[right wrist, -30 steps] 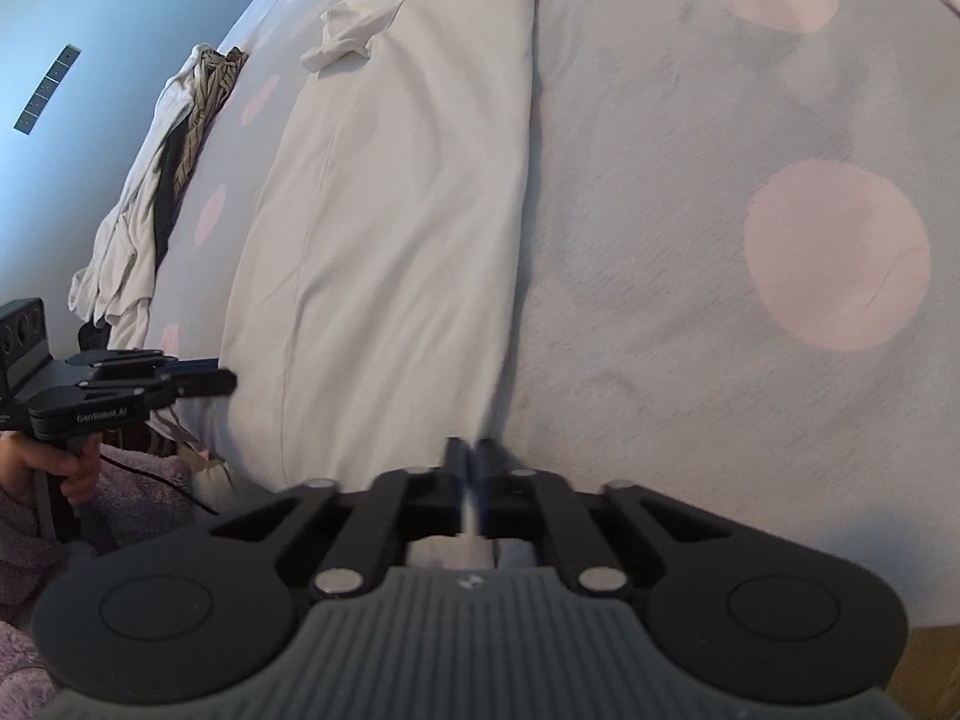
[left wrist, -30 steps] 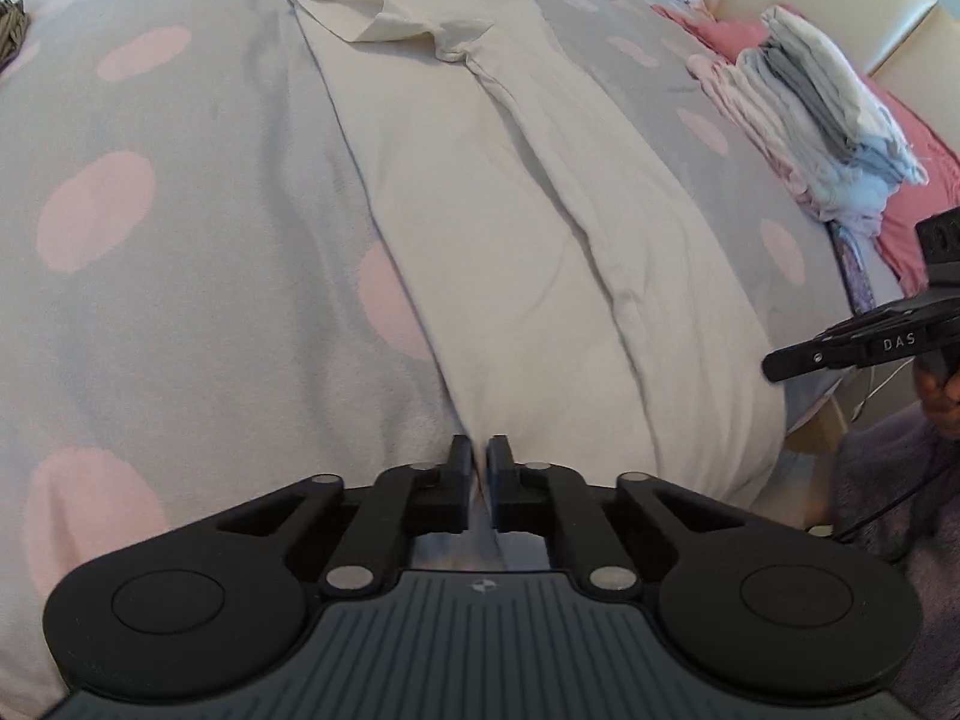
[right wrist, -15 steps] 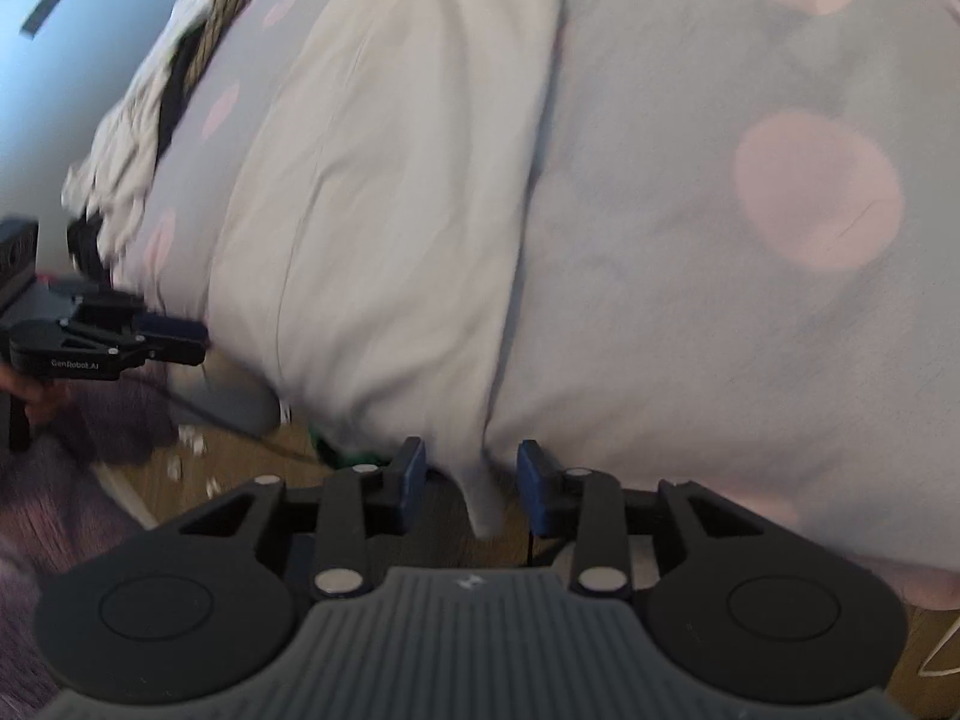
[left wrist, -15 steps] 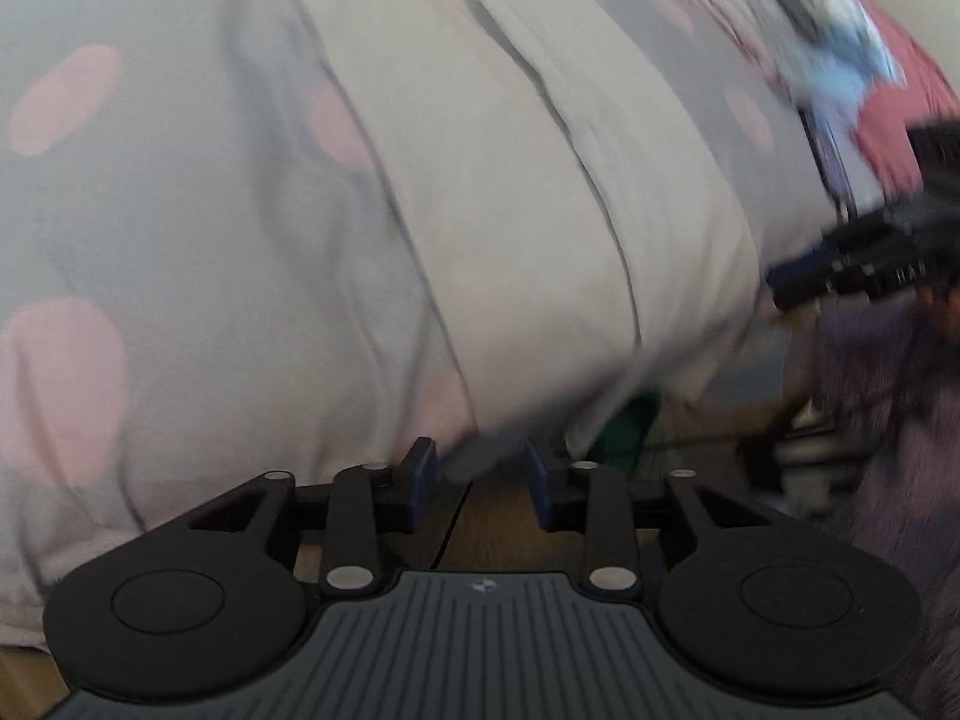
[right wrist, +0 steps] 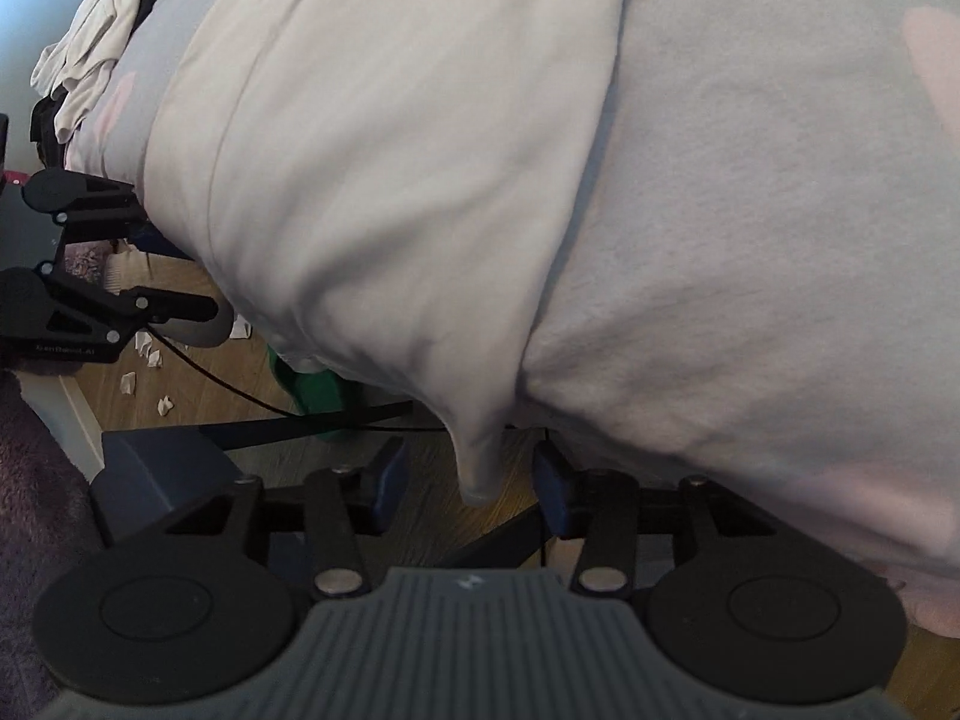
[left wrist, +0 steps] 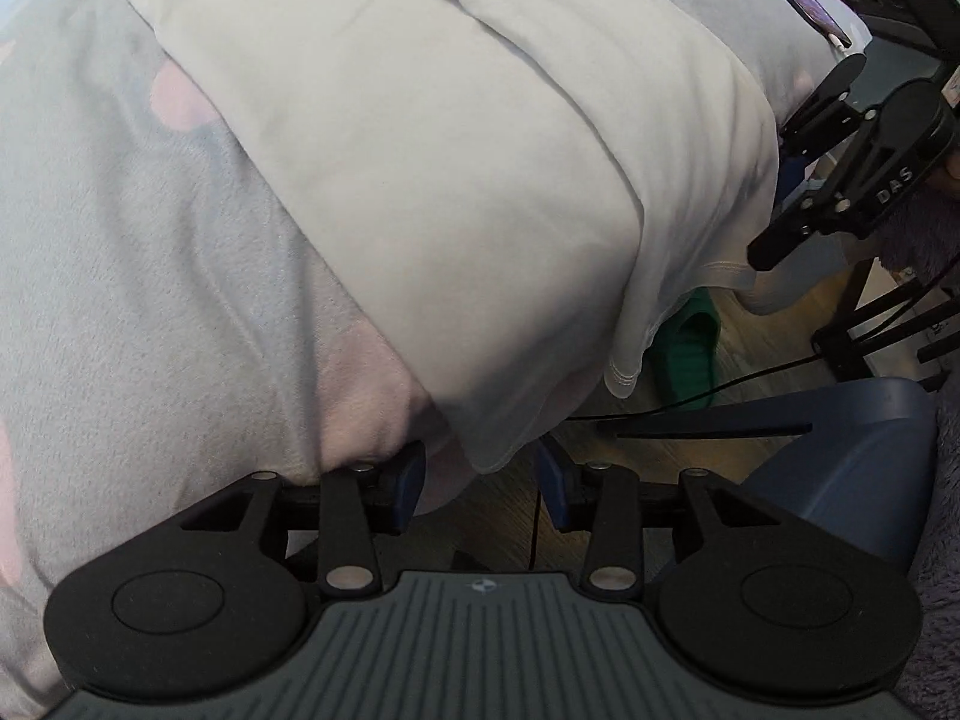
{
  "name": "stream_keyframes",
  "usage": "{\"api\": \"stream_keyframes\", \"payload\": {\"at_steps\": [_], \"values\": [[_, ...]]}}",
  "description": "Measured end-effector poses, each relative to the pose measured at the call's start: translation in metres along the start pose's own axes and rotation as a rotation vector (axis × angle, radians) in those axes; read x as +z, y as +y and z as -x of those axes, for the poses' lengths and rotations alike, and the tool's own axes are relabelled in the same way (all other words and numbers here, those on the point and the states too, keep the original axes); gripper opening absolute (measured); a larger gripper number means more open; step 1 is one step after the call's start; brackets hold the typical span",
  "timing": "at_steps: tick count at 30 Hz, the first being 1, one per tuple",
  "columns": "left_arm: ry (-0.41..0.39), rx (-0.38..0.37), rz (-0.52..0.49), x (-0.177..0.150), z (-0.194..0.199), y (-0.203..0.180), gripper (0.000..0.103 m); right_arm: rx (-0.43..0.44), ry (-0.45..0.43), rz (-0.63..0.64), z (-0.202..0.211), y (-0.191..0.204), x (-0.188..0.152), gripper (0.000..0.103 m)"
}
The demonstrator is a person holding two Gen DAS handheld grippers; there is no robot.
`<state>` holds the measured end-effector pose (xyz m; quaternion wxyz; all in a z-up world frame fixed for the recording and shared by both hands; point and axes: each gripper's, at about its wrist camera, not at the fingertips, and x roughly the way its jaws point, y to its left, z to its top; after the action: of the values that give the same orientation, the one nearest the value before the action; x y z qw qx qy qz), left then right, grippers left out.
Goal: Fold clothes
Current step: 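Pull the hem with both tools down over the bed edge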
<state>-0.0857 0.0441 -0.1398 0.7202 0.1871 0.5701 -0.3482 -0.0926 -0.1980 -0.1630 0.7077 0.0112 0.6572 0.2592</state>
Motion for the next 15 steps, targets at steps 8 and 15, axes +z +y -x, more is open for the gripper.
{"api": "stream_keyframes", "payload": {"at_steps": [8,15], "values": [[0.038,0.026,0.03,-0.002,0.002,0.011,0.0,-0.025,0.056,-0.051,0.006,-0.008,-0.004,0.002],[0.112,-0.006,0.016,-0.007,-0.009,0.008,0.034,-0.061,0.089,-0.023,0.003,-0.003,-0.007,0.024]]}}
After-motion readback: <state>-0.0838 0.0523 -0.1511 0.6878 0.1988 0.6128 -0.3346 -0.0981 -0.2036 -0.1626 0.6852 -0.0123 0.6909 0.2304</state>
